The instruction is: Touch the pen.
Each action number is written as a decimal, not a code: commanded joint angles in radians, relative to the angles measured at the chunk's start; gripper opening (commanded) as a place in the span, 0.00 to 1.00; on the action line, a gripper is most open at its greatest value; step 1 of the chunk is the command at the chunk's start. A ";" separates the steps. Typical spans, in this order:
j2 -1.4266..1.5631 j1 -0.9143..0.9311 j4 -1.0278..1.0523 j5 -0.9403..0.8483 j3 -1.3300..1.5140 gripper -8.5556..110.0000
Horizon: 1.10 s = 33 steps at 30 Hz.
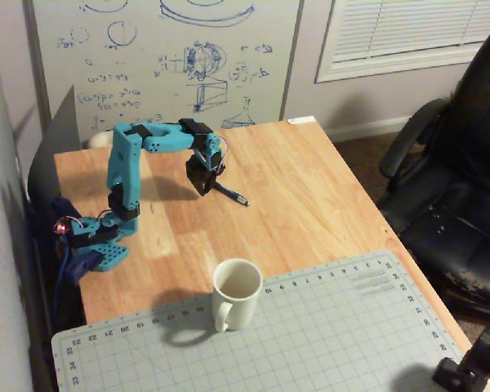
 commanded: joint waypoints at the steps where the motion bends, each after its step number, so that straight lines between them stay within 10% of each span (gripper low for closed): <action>1: 1.821 -0.009 0.044 0.005 1.244 0.08; 33: 1.899 -0.009 0.193 -0.005 1.244 0.08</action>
